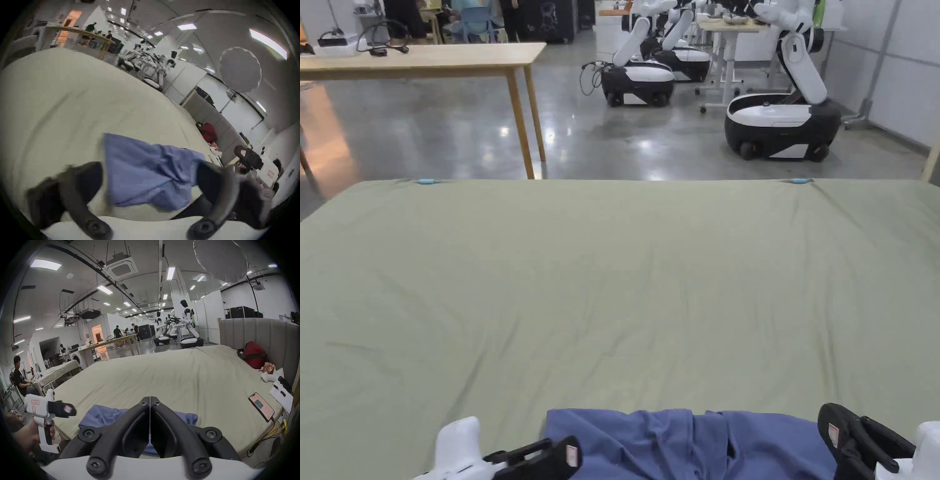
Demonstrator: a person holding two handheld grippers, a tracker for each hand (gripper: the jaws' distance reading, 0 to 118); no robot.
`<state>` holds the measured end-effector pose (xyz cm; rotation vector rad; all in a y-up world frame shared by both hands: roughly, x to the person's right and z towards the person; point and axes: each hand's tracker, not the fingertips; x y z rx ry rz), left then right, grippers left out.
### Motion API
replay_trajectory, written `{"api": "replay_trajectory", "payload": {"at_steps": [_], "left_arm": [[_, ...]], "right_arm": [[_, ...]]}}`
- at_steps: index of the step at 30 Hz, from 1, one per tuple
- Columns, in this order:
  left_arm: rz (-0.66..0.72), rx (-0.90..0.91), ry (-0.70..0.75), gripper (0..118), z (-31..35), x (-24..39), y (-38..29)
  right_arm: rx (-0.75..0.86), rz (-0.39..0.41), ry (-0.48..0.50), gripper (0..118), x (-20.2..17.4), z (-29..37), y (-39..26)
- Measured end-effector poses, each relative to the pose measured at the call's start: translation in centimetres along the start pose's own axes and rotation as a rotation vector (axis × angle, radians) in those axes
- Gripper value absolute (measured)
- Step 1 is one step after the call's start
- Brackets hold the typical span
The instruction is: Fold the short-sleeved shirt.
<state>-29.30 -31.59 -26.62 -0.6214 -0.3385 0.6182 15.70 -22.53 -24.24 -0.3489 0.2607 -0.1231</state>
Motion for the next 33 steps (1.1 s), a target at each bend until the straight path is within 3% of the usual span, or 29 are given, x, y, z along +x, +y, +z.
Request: {"api": "replay_trajectory", "payload": {"at_steps": [5,8,9,10,11,12,15,16,17,18,20,26,30,33], "left_arm": [[0.388,0.029,-0.076,118,-0.5,-5.7,-1.5],[0.632,-0.088,-0.369,114,-4.3,-7.5,-4.1],[0.643,-0.052,-0.453,105,-5.8,-6.2,-4.6],[0.662,-0.066,-0.489,69,-6.9,-5.6,-4.8],[0.664,-0.091,-0.486,22,-7.9,-4.8,-4.8],[0.639,-0.068,-0.44,10,-8.4,-4.3,-4.8],[0.621,-0.042,-0.223,10,-9.9,-3.4,-4.8],[0.631,-0.075,-0.079,9,-10.5,-3.6,-5.1],[0.641,-0.038,-0.06,9,-10.8,-4.8,-5.6],[0.666,-0.002,-0.188,9,-10.5,-4.5,-5.4],[0.569,-0.034,-0.09,9,-9.2,-3.4,-4.3],[0.308,0.149,0.099,9,-1.3,-3.8,1.2],[-0.036,0.191,0.277,9,2.3,-1.0,4.8],[-0.345,0.152,0.319,9,0.9,4.8,4.7]], "right_arm": [[-0.003,0.006,0.01,2,-0.7,0.0,0.3],[0.002,0.027,0.011,2,-0.9,0.2,0.7],[0.003,0.03,0.011,2,-0.8,0.3,0.9],[0.007,0.033,0.004,2,-0.7,0.3,1.0],[0.01,0.035,-0.002,2,-0.6,0.4,1.2],[0.014,0.031,-0.007,2,-0.5,0.6,1.4],[0.024,0.026,-0.017,2,-0.1,1.1,1.6],[0.025,0.03,-0.022,2,-0.1,1.2,1.7],[0.025,0.033,-0.026,2,0.0,1.2,1.6],[0.024,0.033,-0.029,2,0.0,1.3,1.6],[0.025,0.029,-0.036,2,0.2,1.5,1.6],[0.028,0.025,-0.038,2,0.3,1.5,1.5],[0.022,0.029,-0.021,2,-0.3,1.1,1.2],[0.019,0.033,-0.01,2,-0.7,0.9,1.0]]}}
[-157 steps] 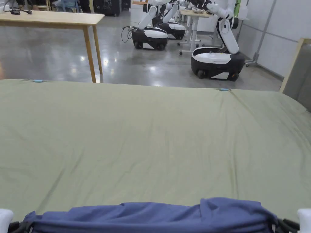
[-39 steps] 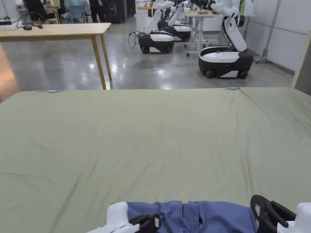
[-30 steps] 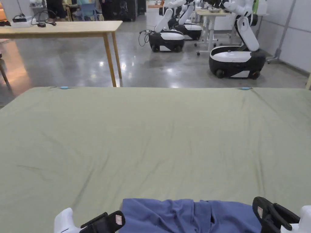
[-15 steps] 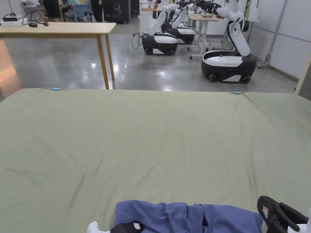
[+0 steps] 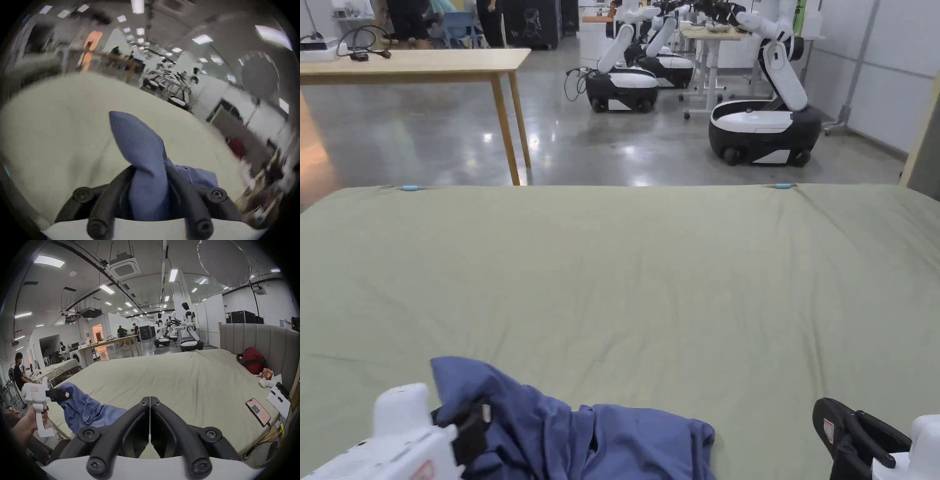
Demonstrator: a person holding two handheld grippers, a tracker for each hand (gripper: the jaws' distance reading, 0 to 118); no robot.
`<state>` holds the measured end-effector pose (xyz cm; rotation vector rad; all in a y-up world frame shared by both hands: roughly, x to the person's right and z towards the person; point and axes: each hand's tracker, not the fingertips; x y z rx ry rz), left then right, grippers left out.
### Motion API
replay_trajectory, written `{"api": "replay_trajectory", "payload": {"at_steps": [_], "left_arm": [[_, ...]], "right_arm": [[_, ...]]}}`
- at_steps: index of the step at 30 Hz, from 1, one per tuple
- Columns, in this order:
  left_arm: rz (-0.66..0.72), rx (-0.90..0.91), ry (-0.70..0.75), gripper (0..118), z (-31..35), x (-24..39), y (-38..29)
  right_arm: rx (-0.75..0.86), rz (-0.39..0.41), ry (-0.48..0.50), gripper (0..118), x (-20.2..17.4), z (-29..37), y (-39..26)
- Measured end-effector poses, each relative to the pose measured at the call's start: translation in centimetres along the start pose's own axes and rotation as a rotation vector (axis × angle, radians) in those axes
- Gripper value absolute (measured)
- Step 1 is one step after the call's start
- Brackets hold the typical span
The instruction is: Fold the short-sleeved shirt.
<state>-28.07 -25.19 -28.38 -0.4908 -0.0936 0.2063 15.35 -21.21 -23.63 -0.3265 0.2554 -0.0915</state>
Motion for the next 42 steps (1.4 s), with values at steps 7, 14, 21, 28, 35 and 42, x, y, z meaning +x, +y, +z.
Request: {"api": "replay_trajectory", "payload": {"at_steps": [7,14,21,28,35,42], "left_arm": [[-0.381,-0.104,-0.08,37,-5.9,16.1,-4.1],[-0.308,-0.212,-0.088,106,-8.3,17.3,-6.3],[0.139,-0.067,-0.186,10,-3.3,10.1,-0.4],[0.406,-0.223,-0.339,10,-7.1,9.0,-4.7],[0.433,-0.386,-0.476,10,-11.5,15.4,-9.2],[0.345,-0.294,-0.45,12,-8.1,13.3,-6.7]], "right_arm": [[0.005,0.017,-0.01,2,0.1,1.3,-0.2],[-0.001,-0.019,-0.027,2,2.1,2.4,0.3],[-0.003,-0.053,-0.01,2,2.2,1.8,-0.2],[-0.034,-0.065,0.016,2,1.7,1.3,-0.9],[-0.12,-0.081,0.031,2,2.0,0.7,-1.5],[-0.319,-0.159,0.181,2,0.1,-5.0,-3.2]]}}
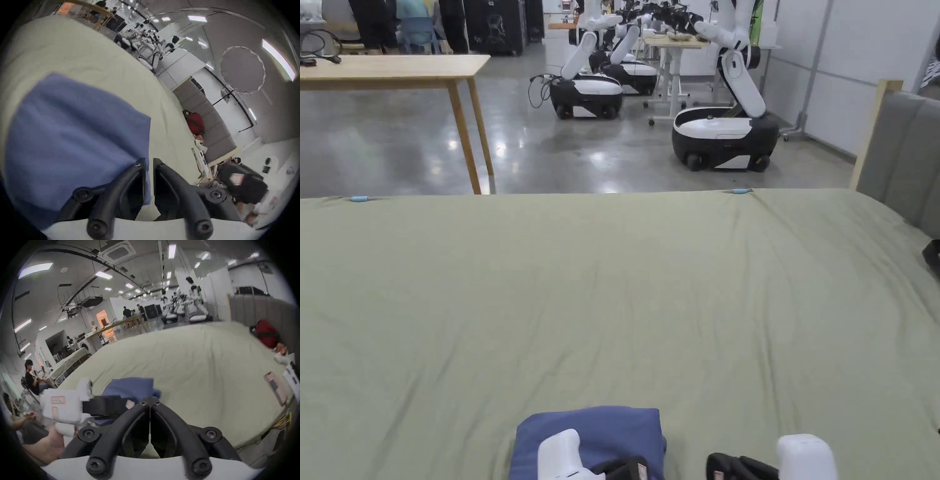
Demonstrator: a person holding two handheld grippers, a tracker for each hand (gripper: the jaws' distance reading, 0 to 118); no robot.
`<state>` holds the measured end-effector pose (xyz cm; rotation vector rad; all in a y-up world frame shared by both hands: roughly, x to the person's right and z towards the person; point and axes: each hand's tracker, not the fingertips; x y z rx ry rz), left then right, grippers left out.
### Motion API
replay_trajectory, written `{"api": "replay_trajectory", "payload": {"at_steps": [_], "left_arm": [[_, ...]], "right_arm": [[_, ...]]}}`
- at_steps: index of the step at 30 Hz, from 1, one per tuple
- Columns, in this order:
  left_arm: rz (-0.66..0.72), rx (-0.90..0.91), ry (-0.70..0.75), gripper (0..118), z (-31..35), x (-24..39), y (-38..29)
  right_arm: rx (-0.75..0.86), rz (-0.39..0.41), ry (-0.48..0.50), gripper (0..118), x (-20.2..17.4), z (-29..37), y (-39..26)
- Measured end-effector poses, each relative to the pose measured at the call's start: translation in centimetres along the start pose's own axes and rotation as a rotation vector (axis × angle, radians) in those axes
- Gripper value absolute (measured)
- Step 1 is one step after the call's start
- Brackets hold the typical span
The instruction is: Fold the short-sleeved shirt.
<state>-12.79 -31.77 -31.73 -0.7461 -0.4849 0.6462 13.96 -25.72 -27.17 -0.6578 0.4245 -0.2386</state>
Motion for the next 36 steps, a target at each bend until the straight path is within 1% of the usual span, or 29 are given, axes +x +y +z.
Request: {"api": "replay_trajectory", "payload": {"at_steps": [1,2,3,4,5,6,8,9,10,11,12,13,14,15,16,17,18,19,21,23,25,26,27,28,30,31,33,36], "left_arm": [[-0.021,0.026,0.019,30,1.5,-0.2,0.6],[-0.033,0.056,0.035,65,2.9,-0.5,1.2],[-0.036,0.084,0.044,105,4.4,-1.0,1.8],[-0.031,0.113,0.058,118,5.8,-1.7,2.4],[-0.026,0.135,0.068,118,7.0,-2.4,2.9],[-0.019,0.145,0.074,118,8.1,-3.5,3.4],[0.0,0.125,0.08,118,9.2,-5.7,4.1],[0.008,0.114,0.08,118,9.6,-6.8,4.0],[0.058,0.122,0.051,118,10.0,-8.8,4.2],[0.1,0.114,0.068,118,10.1,-10.1,4.2],[0.147,0.089,0.051,118,9.9,-11.6,4.1],[0.197,0.062,0.013,118,9.4,-13.0,3.8],[0.246,0.038,-0.025,118,7.7,-12.3,2.7],[0.291,0.017,-0.062,118,6.6,-13.1,2.1],[0.34,-0.027,-0.109,114,5.0,-13.7,1.5],[0.375,-0.074,-0.173,97,3.7,-14.2,0.8],[0.369,-0.054,-0.288,46,2.9,-14.1,0.5],[0.356,-0.017,-0.35,23,2.1,-13.5,0.7],[0.418,-0.065,-0.345,25,0.0,-12.6,1.1],[0.391,-0.063,-0.281,25,-0.8,-12.1,1.9],[0.368,-0.066,-0.097,24,-1.3,-12.3,2.2],[0.347,-0.071,-0.091,24,-1.3,-12.6,2.2],[0.365,-0.074,-0.129,24,-0.8,-12.6,2.3],[0.367,-0.068,-0.126,24,0.1,-12.2,2.5],[0.253,-0.039,-0.044,24,2.5,-11.8,3.5],[0.222,-0.031,-0.021,24,4.0,-12.2,4.1],[0.223,-0.027,-0.005,24,7.1,-14.0,5.4],[0.152,0.001,0.119,25,12.9,-17.3,8.1]], "right_arm": [[-0.013,-0.049,0.037,2,0.1,-1.5,-0.2],[-0.024,-0.071,0.064,2,0.2,-2.9,-0.3],[-0.043,-0.088,0.092,2,0.3,-4.5,-0.4],[-0.048,-0.109,0.115,2,0.5,-6.0,-0.5],[-0.051,-0.136,0.163,2,0.8,-7.2,-0.6],[-0.063,-0.179,0.241,2,1.3,-8.5,-0.7],[-0.079,-0.254,0.366,2,2.2,-10.3,-1.1],[-0.095,-0.283,0.412,2,2.8,-11.0,-1.4],[-0.116,-0.295,0.395,2,3.1,-11.7,-1.7],[-0.152,-0.28,0.325,2,3.3,-12.1,-1.9],[-0.185,-0.246,0.234,2,3.3,-12.3,-2.3],[-0.203,-0.224,0.18,2,3.4,-12.4,-2.5],[-0.181,-0.233,0.201,2,3.6,-12.3,-2.6],[-0.165,-0.255,0.233,2,4.1,-12.1,-2.7],[-0.16,-0.275,0.241,2,3.9,-11.9,-2.6],[-0.16,-0.269,0.231,2,3.9,-11.9,-2.5],[-0.155,-0.261,0.223,2,3.9,-11.8,-2.5],[-0.155,-0.251,0.218,2,3.9,-11.8,-2.4],[-0.156,-0.241,0.221,2,3.8,-11.7,-2.3],[-0.149,-0.226,0.217,2,3.6,-11.5,-2.2],[-0.138,-0.219,0.21,2,3.3,-11.1,-2.1],[-0.135,-0.216,0.213,2,3.3,-10.9,-2.1],[-0.131,-0.208,0.216,2,3.0,-10.6,-2.0],[-0.125,-0.186,0.211,2,2.5,-10.1,-1.8],[-0.114,-0.155,0.212,2,1.8,-9.4,-1.7],[-0.112,-0.152,0.213,2,1.5,-9.1,-1.6],[-0.107,-0.144,0.217,2,0.8,-8.8,-1.5],[-0.104,-0.114,0.223,2,-0.8,-8.7,-1.5]]}}
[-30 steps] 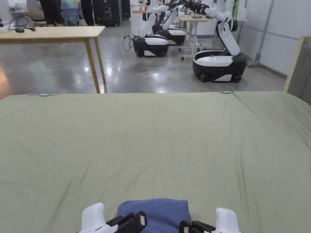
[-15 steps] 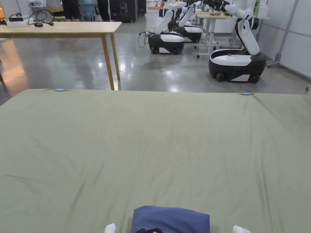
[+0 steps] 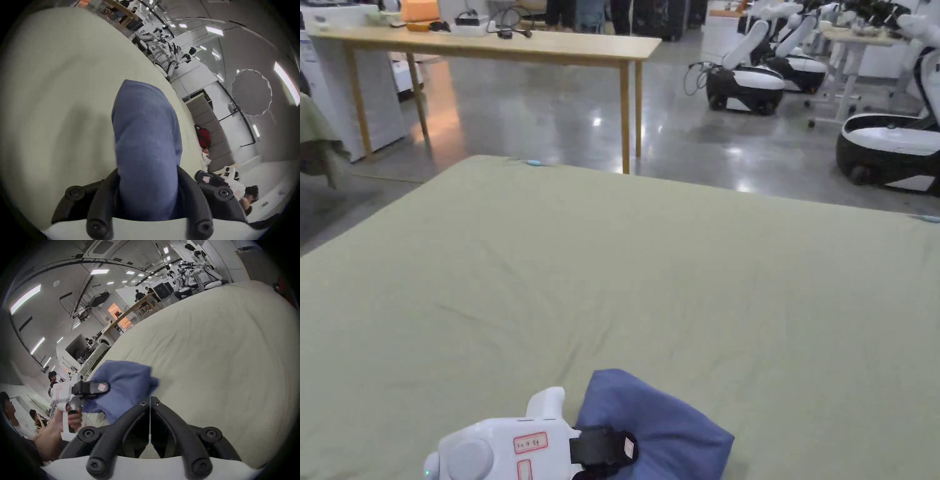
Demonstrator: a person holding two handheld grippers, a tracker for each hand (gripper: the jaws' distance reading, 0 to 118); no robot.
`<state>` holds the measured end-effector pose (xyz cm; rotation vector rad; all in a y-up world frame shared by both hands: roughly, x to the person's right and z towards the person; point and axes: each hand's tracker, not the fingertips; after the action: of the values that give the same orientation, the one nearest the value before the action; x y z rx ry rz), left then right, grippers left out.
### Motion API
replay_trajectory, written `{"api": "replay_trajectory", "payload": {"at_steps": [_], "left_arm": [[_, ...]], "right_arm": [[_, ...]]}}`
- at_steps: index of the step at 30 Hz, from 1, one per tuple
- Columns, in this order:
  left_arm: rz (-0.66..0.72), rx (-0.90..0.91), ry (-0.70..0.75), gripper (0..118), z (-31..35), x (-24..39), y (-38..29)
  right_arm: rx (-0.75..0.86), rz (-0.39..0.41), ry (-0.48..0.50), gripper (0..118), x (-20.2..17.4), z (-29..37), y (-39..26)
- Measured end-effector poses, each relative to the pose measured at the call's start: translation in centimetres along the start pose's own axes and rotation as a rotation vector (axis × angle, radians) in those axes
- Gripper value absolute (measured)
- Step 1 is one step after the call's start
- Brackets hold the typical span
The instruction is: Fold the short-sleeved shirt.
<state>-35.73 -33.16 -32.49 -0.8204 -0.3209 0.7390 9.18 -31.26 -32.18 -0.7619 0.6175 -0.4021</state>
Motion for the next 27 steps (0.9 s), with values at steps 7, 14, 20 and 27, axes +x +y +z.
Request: {"api": "replay_trajectory", "payload": {"at_steps": [7,14,20,27], "left_arm": [[0.001,0.054,0.24,25,11.4,-10.5,8.8],[0.044,0.114,0.32,111,15.1,-17.8,11.4],[0.15,0.219,0.287,102,19.8,-17.3,10.6],[-0.176,0.359,0.58,0,21.8,-5.5,8.9]], "right_arm": [[-0.019,0.049,0.028,2,-3.4,-1.4,-0.4],[-0.035,0.082,0.035,2,-5.0,-1.8,-0.3],[-0.038,0.101,0.029,2,-4.9,-1.3,0.2],[0.003,0.18,-0.049,2,-4.9,1.7,2.4]]}}
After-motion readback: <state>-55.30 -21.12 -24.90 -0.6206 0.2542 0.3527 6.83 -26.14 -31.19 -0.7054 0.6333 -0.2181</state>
